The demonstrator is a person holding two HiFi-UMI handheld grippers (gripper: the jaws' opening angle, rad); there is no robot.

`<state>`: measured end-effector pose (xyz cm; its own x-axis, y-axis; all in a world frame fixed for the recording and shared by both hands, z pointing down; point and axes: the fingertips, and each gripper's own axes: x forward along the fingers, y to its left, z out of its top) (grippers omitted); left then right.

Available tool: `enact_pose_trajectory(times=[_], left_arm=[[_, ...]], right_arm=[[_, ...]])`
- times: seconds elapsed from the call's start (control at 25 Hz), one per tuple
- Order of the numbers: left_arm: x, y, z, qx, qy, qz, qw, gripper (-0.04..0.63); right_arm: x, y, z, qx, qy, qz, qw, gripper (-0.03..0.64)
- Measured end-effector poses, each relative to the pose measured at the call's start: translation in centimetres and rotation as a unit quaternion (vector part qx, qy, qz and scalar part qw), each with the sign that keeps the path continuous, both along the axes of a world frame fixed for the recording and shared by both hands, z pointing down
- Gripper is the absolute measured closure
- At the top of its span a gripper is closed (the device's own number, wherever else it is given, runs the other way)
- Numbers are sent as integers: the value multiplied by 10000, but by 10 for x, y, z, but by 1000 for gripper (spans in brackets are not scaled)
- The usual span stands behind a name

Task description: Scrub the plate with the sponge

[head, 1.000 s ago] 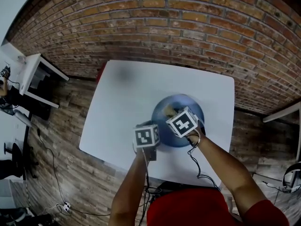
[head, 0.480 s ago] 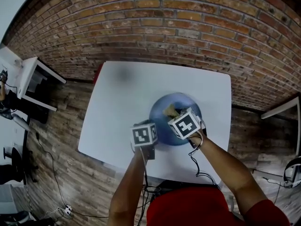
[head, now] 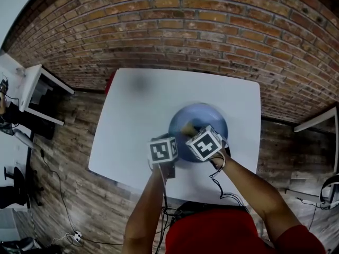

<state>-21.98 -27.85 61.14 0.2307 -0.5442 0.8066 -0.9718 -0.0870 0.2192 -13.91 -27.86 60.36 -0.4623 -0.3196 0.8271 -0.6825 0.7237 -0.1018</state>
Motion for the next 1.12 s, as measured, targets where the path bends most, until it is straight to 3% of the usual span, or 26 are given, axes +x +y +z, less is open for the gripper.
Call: enact_pose_trajectory(times=[0.32,0.44,0.6,0.84,1.12], left_arm=[[2,1,1,2,-45,56,10000,555],[1,0,0,5,-60,66,10000,554],[1,0,0,0,-53,59,10000,554],[1,-2,0,-12,-83,65,9999,555],[3,-1,0,4,-126,90,9999,554]], right_arm=[[90,-20,1,138,513,649,9965,456],[104,-19,-2,114,596,799,9950,456],[71,0,-9,120,268,536,9981,456],[-9,53,-11,-311,-217,-129,9992,456],[-4,60,-2,-334,-45,-235,9992,456]])
